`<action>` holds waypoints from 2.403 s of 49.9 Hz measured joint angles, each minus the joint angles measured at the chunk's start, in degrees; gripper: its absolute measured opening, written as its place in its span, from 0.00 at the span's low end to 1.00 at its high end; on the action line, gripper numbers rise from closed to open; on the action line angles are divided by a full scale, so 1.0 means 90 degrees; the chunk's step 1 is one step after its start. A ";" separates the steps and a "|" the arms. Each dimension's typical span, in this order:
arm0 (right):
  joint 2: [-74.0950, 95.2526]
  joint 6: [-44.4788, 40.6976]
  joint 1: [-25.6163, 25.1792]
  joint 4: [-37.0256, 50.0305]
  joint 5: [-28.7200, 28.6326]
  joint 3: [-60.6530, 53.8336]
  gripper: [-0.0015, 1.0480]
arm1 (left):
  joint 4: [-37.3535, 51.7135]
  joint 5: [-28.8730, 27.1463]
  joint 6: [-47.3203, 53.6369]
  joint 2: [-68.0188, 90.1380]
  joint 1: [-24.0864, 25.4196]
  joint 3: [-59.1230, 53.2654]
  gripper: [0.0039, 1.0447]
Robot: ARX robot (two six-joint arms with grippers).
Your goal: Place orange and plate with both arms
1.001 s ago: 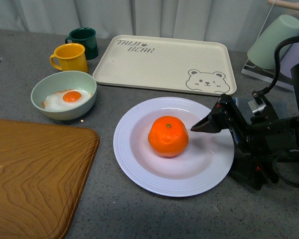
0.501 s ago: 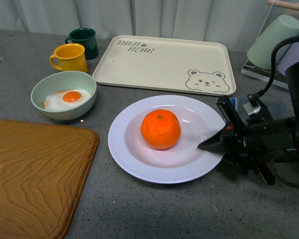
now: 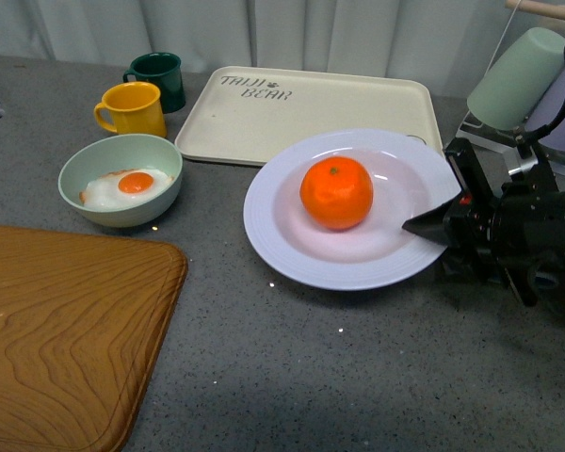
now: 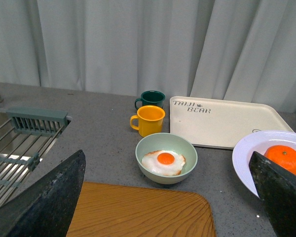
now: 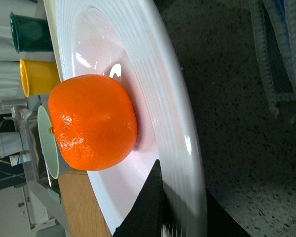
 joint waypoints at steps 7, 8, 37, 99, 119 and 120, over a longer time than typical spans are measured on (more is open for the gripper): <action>0.0053 0.0253 0.0032 -0.0165 -0.0024 0.0614 0.04 | 0.0000 0.0000 0.0000 0.0000 0.0000 0.0000 0.94; 0.0068 0.0262 0.0041 -0.0189 -0.0019 0.0675 0.04 | 0.0000 0.0000 0.0000 0.0000 0.0000 0.0000 0.94; 0.2713 0.1117 0.0233 -0.2431 0.0248 0.5889 0.04 | 0.0000 0.0000 0.0000 0.0000 0.0000 0.0000 0.94; 0.1622 -0.3900 0.0675 -0.3050 0.3808 0.5265 0.91 | 0.0000 0.0000 0.0000 0.0000 0.0000 0.0000 0.94; -0.1154 -0.5897 0.0017 0.3745 0.4316 -0.0204 0.21 | 0.0000 0.0000 0.0000 0.0000 0.0000 0.0000 0.94; -0.1258 -0.5904 -0.0010 0.3779 0.4294 -0.0393 0.18 | 0.0000 0.0000 0.0000 0.0000 0.0000 0.0000 0.94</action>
